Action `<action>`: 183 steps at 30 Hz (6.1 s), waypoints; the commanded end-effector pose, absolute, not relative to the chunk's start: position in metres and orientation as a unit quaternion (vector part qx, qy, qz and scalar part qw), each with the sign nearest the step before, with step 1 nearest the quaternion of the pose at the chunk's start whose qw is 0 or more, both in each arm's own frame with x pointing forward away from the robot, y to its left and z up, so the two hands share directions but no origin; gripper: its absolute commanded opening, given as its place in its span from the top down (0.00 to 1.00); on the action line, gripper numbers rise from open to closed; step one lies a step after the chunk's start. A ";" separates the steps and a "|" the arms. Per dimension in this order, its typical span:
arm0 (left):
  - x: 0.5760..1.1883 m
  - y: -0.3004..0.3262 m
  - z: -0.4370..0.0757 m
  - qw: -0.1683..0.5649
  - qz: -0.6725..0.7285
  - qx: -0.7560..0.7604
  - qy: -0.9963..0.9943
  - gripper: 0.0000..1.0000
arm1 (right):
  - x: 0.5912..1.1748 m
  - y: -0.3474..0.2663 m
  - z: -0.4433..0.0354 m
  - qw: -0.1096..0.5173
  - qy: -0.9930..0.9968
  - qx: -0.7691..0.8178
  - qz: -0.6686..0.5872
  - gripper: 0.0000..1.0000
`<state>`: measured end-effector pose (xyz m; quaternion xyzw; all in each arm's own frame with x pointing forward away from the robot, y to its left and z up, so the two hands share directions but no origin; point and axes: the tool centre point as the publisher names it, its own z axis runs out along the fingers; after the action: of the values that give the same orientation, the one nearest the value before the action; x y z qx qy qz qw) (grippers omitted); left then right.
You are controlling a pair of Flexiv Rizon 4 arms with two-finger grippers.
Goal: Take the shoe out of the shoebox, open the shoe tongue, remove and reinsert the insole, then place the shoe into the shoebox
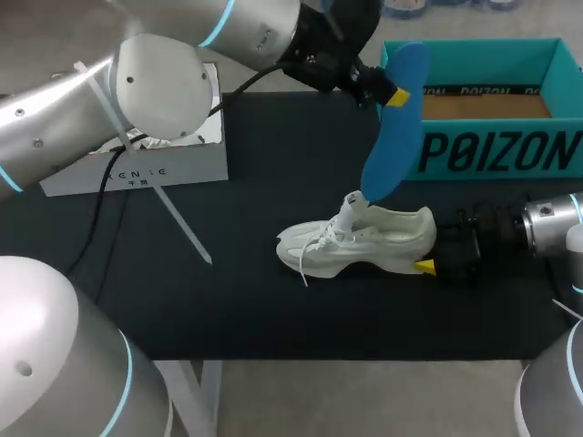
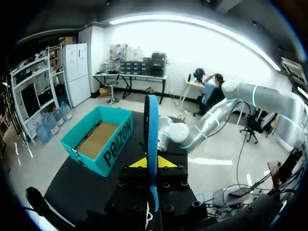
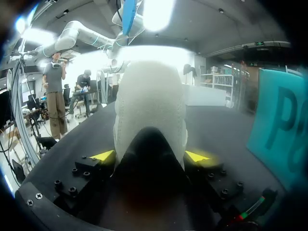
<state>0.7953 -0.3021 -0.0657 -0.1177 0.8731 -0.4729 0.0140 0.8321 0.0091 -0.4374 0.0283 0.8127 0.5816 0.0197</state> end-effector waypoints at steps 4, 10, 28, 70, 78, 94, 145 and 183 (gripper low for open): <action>0.795 -0.300 -0.070 0.018 -0.527 -0.113 0.842 1.00 | 0.832 0.012 -0.445 0.019 0.813 0.029 0.581 1.00; 0.816 -0.274 -0.049 -0.129 -0.544 -0.086 0.825 1.00 | 0.832 0.012 -0.445 0.019 0.813 0.029 0.581 1.00; 0.860 -0.234 0.032 -0.248 -0.477 -0.044 0.842 1.00 | 0.832 0.012 -0.445 0.019 0.813 0.029 0.581 1.00; 0.940 -0.189 0.071 -0.239 -0.530 -0.099 0.807 1.00 | 0.832 0.012 -0.445 0.019 0.813 0.029 0.581 1.00; 0.940 -0.189 0.071 -0.239 -0.530 -0.099 0.807 1.00 | 0.832 0.012 -0.445 0.019 0.813 0.029 0.581 0.00; 0.940 -0.189 0.071 -0.239 -0.530 -0.099 0.807 1.00 | 0.828 -0.019 -0.425 0.046 0.815 0.050 0.576 0.00; 0.940 -0.189 0.071 -0.239 -0.530 -0.099 0.807 1.00 | 0.853 -0.052 -0.293 0.080 0.985 -0.059 0.140 0.00; 0.930 -0.177 0.084 -0.234 -0.550 -0.112 0.794 1.00 | 0.856 -0.040 -0.285 0.081 0.989 -0.045 0.117 0.00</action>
<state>0.9293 -0.1777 0.0840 -0.1130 0.7940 -0.5498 -0.2334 0.8569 -0.0474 -0.2888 -0.0516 0.9868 0.1308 0.0801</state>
